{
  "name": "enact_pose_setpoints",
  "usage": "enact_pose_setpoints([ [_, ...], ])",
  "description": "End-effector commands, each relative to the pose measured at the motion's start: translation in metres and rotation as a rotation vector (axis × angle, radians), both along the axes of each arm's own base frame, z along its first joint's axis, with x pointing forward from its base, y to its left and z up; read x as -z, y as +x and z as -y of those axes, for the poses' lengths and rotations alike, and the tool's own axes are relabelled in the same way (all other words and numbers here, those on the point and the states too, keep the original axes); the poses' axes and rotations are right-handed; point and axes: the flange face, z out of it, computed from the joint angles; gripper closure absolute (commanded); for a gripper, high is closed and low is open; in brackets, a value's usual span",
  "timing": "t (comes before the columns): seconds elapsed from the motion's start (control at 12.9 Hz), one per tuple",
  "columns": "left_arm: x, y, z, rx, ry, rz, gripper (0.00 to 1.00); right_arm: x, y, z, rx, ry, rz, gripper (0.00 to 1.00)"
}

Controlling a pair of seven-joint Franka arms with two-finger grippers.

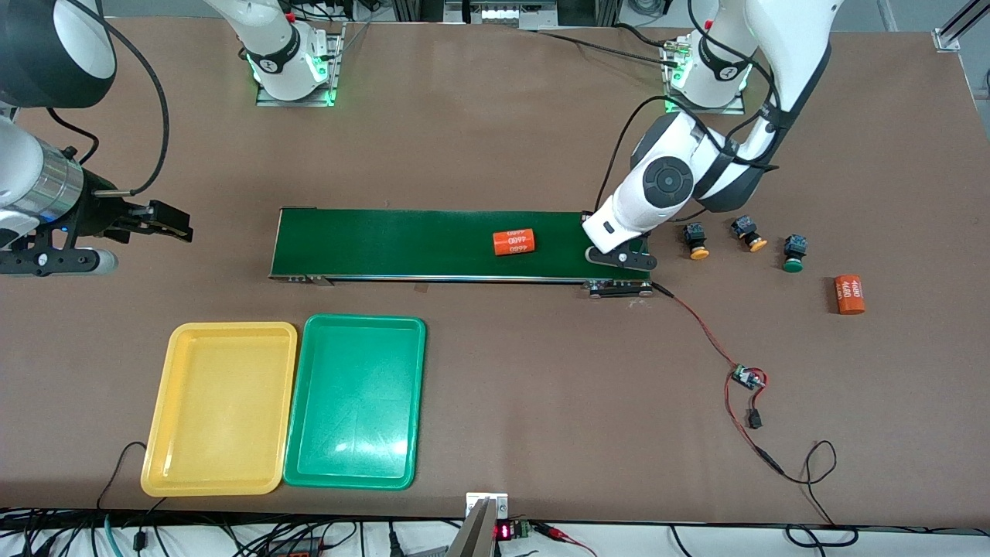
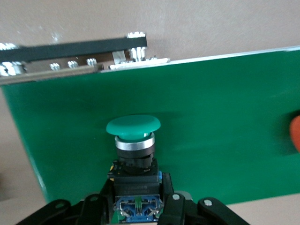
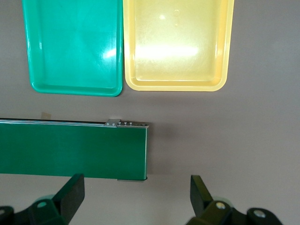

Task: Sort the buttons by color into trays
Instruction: 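Place the green button onto the conveyor belt with the left gripper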

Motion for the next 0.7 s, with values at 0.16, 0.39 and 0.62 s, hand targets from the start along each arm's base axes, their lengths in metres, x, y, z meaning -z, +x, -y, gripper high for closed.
enact_pose_setpoints([
  [0.16,-0.028,0.008,-0.005,-0.028,-0.013,0.051,0.00,-0.002,-0.003,0.002,-0.012,-0.002,-0.002,0.00],
  [0.39,-0.073,0.015,-0.012,-0.031,0.012,0.080,0.00,-0.001,-0.003,0.001,-0.015,-0.007,-0.005,0.00],
  [0.62,-0.113,0.043,-0.050,-0.071,0.089,0.004,0.00,0.000,-0.003,0.001,-0.017,-0.008,-0.006,0.00],
])
